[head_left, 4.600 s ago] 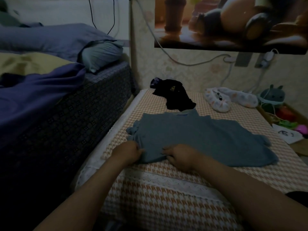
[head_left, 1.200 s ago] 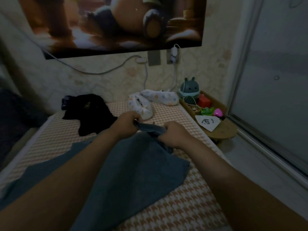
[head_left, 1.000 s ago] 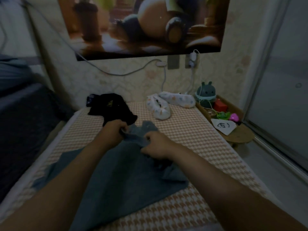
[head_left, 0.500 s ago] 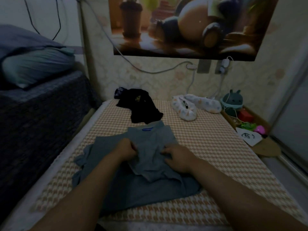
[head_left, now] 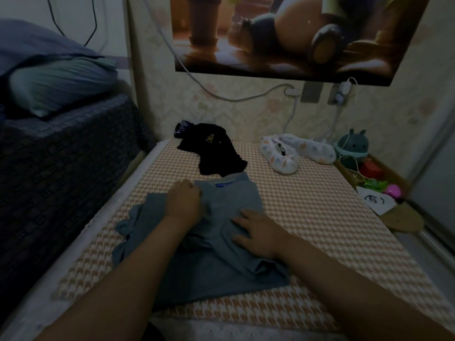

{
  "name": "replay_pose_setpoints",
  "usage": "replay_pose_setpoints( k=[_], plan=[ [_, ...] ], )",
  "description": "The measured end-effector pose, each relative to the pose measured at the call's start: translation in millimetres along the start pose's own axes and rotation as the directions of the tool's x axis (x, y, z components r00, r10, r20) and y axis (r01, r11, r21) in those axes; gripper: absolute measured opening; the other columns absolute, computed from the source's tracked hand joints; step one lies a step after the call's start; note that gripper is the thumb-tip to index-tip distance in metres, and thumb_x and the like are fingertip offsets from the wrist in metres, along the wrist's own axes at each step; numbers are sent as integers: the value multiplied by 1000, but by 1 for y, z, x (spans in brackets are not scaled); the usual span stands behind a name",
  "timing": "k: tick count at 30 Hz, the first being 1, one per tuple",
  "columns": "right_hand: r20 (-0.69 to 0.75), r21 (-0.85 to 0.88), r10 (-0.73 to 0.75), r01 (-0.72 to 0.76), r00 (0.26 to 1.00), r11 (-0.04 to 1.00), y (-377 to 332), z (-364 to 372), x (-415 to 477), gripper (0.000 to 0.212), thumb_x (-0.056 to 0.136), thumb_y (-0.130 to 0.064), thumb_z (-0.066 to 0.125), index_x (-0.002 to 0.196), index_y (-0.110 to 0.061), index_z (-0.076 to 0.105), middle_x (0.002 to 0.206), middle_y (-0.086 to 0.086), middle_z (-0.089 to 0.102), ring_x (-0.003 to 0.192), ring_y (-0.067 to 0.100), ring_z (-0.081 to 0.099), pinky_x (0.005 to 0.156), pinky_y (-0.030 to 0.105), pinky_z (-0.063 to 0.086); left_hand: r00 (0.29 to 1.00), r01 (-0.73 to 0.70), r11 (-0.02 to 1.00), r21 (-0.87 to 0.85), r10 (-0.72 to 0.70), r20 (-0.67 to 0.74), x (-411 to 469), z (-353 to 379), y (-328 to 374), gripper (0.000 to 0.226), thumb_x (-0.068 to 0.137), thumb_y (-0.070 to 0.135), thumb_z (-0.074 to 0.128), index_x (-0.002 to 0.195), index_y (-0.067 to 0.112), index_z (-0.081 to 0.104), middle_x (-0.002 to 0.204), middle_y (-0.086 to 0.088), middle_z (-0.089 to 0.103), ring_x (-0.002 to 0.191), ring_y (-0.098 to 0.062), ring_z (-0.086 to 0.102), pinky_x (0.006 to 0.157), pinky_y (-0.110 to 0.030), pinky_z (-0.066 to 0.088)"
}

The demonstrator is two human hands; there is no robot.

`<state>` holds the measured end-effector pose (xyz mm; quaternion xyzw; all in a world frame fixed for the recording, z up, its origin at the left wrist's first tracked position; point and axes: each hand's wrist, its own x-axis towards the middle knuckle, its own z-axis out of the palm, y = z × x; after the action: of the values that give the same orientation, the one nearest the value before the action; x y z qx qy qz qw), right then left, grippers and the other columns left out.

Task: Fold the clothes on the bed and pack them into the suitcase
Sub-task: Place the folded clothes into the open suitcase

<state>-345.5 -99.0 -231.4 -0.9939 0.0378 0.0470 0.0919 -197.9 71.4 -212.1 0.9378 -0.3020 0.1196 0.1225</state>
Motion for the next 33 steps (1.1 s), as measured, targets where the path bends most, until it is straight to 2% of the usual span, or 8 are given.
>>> replay_pose_setpoints(
  k=[4, 9, 14, 21, 24, 27, 30, 33],
  plan=[
    [57, 215, -57, 44, 997, 976, 7, -15, -13, 68, 87, -47, 57, 149, -35, 32, 159, -3, 25, 143, 18, 27, 119, 38, 21, 923, -224, 876, -428, 332, 196, -26, -22, 42, 7, 83, 9, 59, 88, 12, 62, 91, -4, 61, 84, -18, 55, 74, -27, 47],
    [396, 257, -147, 44, 906, 965, 8, -32, -41, 103, 74, -20, 77, 154, -32, 13, 153, -4, 27, 134, 13, 35, 110, 28, 36, 773, -317, 854, -413, 485, 409, -64, -14, 48, 19, 69, 15, 65, 70, 28, 51, 74, 9, 56, 72, -14, 55, 67, -34, 51],
    [133, -28, -62, 66, 989, 997, 6, -17, -48, 72, 88, -15, 60, 150, -34, 29, 157, 1, 23, 142, 25, 27, 116, 33, 26, 789, -453, 820, -348, 551, 272, -78, 3, 51, 26, 68, 27, 69, 91, 31, 57, 96, 9, 59, 83, -13, 56, 69, -30, 50],
    [-37, 274, 11, -1, 999, 962, 16, -17, -57, 31, 103, -28, 43, 123, -11, 59, 124, 3, 59, 104, 14, 53, 84, 19, 35, 912, -285, 789, -544, 398, 99, -64, -12, 26, 28, 87, 12, 67, 112, 25, 69, 97, 0, 71, 87, -13, 66, 80, -33, 54],
    [177, 211, -72, 34, 982, 977, 24, -20, -56, 39, 94, -26, 56, 133, -28, 56, 148, -9, 40, 134, 13, 39, 113, 27, 29, 785, -289, 858, -425, 467, 408, -66, -37, 11, 15, 88, 20, 68, 98, 29, 76, 102, 11, 72, 92, -7, 64, 87, -24, 50],
    [335, 162, -80, 26, 939, 987, 20, -26, -56, 36, 82, -38, 63, 117, -37, 68, 151, -14, 34, 134, 10, 38, 116, 32, 29, 621, -341, 925, -165, 354, 700, -71, -44, 18, 30, 89, 15, 55, 95, 35, 77, 107, 13, 69, 91, -9, 60, 81, -19, 49],
    [53, 208, -17, 6, 998, 978, 14, -26, -46, 41, 72, -50, 52, 77, -15, 72, 103, 2, 71, 93, 18, 64, 89, 41, 52, 803, -256, 953, -161, 302, 514, -61, -40, 35, 27, 83, 9, 50, 86, 19, 75, 99, 1, 71, 83, -14, 59, 78, -29, 51],
    [-135, 61, -88, 97, 987, 993, 11, -12, -30, 37, 86, -41, 51, 112, -24, 69, 113, 2, 66, 100, 19, 60, 90, 36, 49, 921, -275, 881, -384, 356, 157, -53, -19, 51, 19, 88, 17, 53, 100, 12, 68, 106, -6, 65, 93, -16, 54, 88, -36, 46]
  ],
)
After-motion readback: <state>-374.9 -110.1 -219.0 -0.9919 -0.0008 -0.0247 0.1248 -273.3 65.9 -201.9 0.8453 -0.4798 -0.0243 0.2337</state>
